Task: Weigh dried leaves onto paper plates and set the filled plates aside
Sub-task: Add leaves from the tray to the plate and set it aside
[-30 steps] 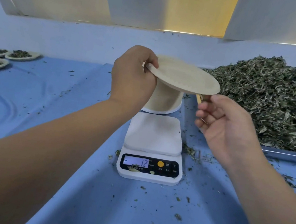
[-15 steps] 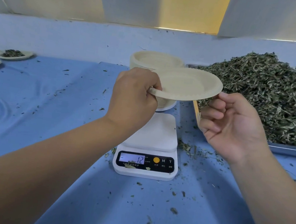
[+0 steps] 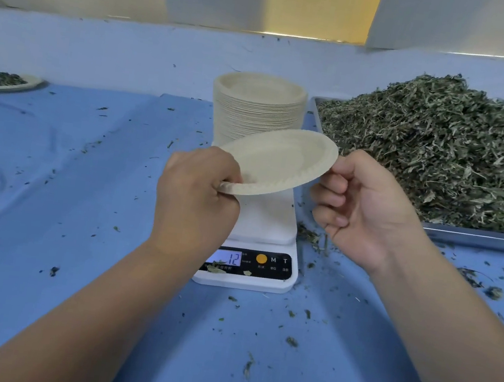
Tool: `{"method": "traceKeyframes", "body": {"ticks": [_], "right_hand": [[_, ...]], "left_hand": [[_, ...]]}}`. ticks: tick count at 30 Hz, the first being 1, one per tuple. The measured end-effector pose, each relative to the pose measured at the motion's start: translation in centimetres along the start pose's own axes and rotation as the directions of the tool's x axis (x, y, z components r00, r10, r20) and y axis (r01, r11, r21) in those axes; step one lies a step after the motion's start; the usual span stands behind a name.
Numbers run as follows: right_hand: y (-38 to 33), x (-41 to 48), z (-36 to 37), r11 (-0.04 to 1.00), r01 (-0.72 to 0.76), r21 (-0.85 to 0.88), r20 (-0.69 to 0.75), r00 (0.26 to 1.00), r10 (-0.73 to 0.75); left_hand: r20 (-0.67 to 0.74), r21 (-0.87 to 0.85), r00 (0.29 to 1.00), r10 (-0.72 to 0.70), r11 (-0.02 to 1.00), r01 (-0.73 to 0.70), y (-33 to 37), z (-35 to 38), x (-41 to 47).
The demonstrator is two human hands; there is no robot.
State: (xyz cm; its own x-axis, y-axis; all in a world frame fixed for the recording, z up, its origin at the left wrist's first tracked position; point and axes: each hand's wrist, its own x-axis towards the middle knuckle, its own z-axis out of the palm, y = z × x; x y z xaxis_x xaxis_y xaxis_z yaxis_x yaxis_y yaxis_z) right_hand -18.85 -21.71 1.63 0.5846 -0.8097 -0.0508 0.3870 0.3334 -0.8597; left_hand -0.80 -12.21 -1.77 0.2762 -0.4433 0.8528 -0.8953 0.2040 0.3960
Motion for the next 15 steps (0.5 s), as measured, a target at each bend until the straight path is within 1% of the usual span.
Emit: {"method": "traceKeyframes", "body": {"ticks": [4, 5, 7, 9, 11, 13, 15], "right_hand": [[0.6, -0.1, 0.9, 1.0, 0.002, 0.016, -0.056, 0.998, -0.001], [0.7, -0.2, 1.0, 0.999, 0.005, 0.039, -0.071, 0.997, -0.002], [0.9, -0.2, 1.2, 0.994, 0.008, 0.112, -0.097, 0.995, 0.003], [1.1, -0.1, 1.4, 0.982, 0.016, 0.189, -0.112, 0.994, 0.005], [1.2, -0.1, 1.4, 0.975, 0.035, 0.218, -0.12, 0.993, -0.008], [1.3, -0.1, 1.6, 0.978, 0.056, 0.201, -0.118, 0.993, -0.032], [1.5, -0.2, 1.8, 0.982, 0.078, 0.17, -0.102, 0.993, -0.062]], "left_hand": [[0.062, -0.044, 0.995, -0.077, 0.996, 0.08, -0.5, -0.3, -0.1], [0.083, -0.066, 0.995, -0.062, 0.996, 0.068, -0.3, -0.4, -0.1], [0.131, -0.12, 0.991, 0.038, 0.993, -0.022, 0.2, -0.4, -0.3], [0.194, -0.147, 0.969, 0.155, 0.981, -0.127, 0.6, -0.6, -0.3], [0.262, -0.127, 0.937, 0.231, 0.971, -0.204, 0.8, -0.8, -0.3], [0.314, -0.076, 0.923, 0.222, 0.975, -0.209, 1.2, -0.8, -0.4], [0.319, -0.036, 0.931, 0.179, 0.984, -0.176, 1.7, -0.8, -0.5]]}}
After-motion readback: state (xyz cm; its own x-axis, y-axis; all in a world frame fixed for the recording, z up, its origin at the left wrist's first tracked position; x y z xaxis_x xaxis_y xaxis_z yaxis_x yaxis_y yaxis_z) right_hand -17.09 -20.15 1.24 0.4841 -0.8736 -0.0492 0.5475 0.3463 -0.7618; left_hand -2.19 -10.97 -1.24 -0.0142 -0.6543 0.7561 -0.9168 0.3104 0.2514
